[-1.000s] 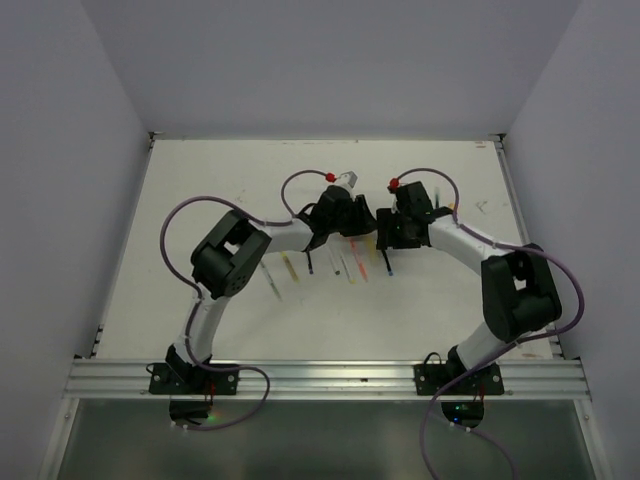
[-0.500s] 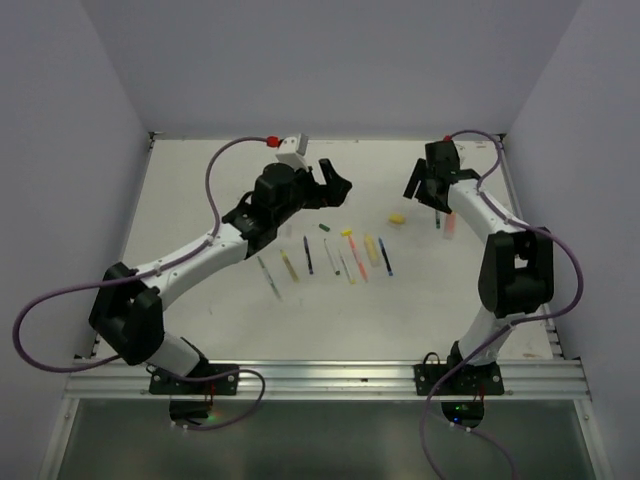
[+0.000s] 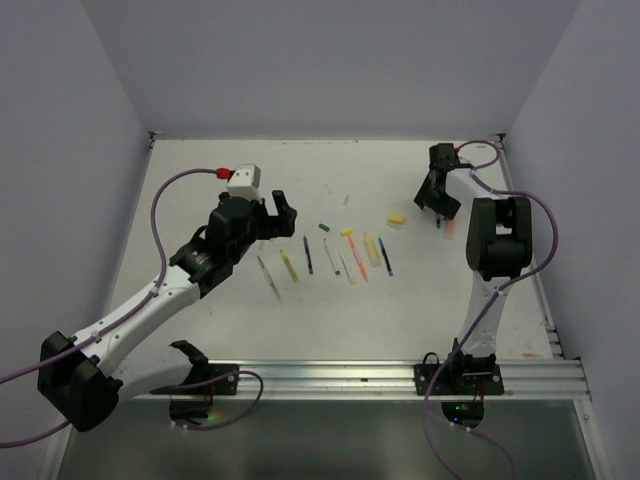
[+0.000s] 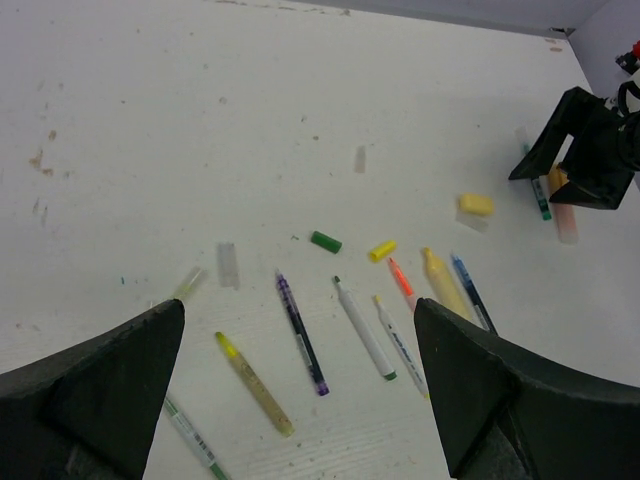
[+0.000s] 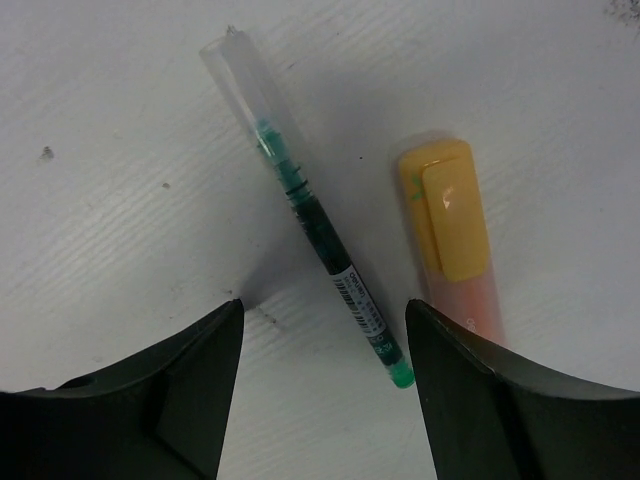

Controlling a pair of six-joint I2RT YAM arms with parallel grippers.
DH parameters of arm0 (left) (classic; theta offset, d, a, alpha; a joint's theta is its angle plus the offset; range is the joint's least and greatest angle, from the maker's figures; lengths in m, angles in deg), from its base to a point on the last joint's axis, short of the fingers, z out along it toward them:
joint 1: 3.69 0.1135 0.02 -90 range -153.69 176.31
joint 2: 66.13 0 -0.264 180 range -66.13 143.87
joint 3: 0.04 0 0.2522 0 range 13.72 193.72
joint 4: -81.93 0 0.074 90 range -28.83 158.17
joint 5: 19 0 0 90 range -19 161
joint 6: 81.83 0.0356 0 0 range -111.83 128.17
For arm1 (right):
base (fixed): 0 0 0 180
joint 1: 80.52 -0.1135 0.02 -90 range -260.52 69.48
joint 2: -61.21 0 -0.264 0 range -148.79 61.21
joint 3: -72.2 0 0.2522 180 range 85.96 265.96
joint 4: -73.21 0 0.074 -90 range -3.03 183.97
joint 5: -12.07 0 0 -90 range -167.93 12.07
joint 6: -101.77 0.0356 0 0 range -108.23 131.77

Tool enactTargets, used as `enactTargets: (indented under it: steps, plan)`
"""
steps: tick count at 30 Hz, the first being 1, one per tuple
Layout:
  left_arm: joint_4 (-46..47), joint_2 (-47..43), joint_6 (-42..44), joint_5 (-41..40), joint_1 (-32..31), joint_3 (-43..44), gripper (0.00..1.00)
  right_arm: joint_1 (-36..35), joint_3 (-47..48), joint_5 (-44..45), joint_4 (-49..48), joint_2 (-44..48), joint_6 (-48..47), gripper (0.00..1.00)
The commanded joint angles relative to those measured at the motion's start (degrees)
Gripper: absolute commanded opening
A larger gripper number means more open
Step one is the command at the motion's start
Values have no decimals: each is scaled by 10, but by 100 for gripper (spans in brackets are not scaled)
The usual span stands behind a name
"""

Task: Open the pen caps

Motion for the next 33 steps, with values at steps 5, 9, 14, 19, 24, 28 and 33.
enactTargets:
  steps: [5,9,14,19,24,28,33]
  plan:
    - [-28,-21,10,-26,8,-18,100,6,32,-31,-5,-37,-24,61]
    - [-25,-17,10,-20,8,-18,100,5,28,-61,-7,-50,-50,39]
    - [-10,-11,11,5,9,-13,100,4,20,-95,-29,-34,-101,9]
    - [3,1,13,47,8,8,100,-11,20,-109,-48,13,-154,0]
    - [10,27,12,92,8,52,100,-48,-8,-115,-71,108,-184,0]
    - [22,55,6,135,8,94,100,-120,-41,-129,-95,188,-232,0]
    - [30,101,-16,199,9,151,100,-187,-129,-196,-144,311,-236,0]
